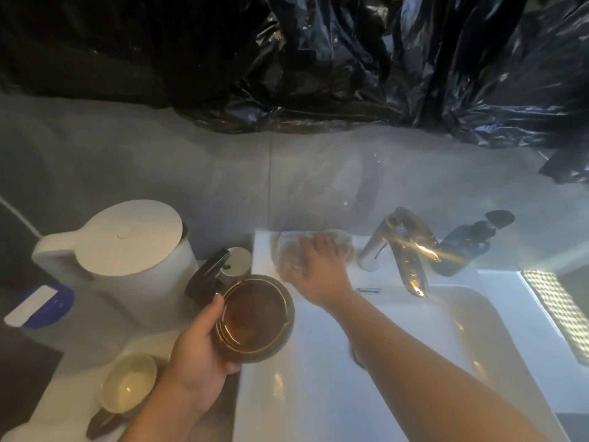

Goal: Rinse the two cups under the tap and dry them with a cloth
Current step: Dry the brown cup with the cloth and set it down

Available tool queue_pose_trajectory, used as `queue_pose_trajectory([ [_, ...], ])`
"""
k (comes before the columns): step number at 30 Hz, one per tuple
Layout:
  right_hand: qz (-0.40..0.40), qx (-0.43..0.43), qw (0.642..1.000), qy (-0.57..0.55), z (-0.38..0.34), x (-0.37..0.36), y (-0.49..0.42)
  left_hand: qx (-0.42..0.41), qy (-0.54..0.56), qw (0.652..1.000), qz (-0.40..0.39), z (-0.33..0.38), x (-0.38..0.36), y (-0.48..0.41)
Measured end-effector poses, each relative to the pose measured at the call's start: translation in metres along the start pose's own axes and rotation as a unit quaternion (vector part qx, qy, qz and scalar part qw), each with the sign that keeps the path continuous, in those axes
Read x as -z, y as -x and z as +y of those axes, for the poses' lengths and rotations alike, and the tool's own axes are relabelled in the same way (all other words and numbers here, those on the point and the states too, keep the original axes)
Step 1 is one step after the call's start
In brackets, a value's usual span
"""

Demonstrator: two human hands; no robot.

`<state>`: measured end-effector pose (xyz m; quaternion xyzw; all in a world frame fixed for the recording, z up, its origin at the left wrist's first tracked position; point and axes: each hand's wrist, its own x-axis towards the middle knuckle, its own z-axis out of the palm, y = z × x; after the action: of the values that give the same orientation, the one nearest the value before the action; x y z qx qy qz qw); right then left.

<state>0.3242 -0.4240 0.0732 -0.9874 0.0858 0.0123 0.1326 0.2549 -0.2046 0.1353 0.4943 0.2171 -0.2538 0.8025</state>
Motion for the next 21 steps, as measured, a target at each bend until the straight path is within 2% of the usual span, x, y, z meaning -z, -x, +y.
queue_pose_trajectory([
  [2, 0.069, -0.012, 0.990, -0.122, 0.001, 0.010, 0.029, -0.003, -0.015, 1.000, 0.007, -0.011, -0.003, 0.001],
  [3, 0.070, -0.040, 0.976, -0.204, -0.001, 0.015, 0.050, 0.000, -0.025, 1.000, 0.010, -0.017, -0.005, 0.003],
  [4, 0.032, -0.093, 0.943, -0.318, -0.005, 0.021, 0.077, 0.004, -0.039, 0.999, 0.013, -0.024, -0.007, 0.006],
  [5, -0.021, -0.138, 0.888, -0.437, -0.007, 0.026, 0.101, 0.012, -0.055, 0.998, 0.011, -0.032, -0.009, 0.008],
  [6, -0.058, -0.164, 0.835, -0.523, -0.007, 0.029, 0.126, 0.024, -0.077, 0.997, 0.006, -0.040, -0.012, 0.012],
  [7, -0.084, -0.172, 0.803, -0.564, -0.005, 0.029, 0.147, 0.033, -0.102, 0.994, -0.001, -0.049, -0.014, 0.015],
  [9, -0.115, -0.180, 0.787, -0.579, 0.005, 0.030, 0.186, 0.047, -0.160, 0.986, -0.012, -0.070, -0.020, 0.024],
  [13, -0.099, -0.220, 0.750, -0.616, 0.044, 0.040, 0.243, 0.060, -0.230, 0.970, -0.055, -0.113, -0.045, 0.051],
  [16, -0.069, -0.232, 0.751, -0.614, 0.087, 0.057, 0.281, 0.045, -0.259, 0.961, -0.090, -0.139, -0.078, 0.077],
  [21, -0.021, -0.280, 0.727, -0.626, 0.171, 0.087, 0.356, 0.035, -0.327, 0.930, -0.162, -0.202, -0.147, 0.118],
])
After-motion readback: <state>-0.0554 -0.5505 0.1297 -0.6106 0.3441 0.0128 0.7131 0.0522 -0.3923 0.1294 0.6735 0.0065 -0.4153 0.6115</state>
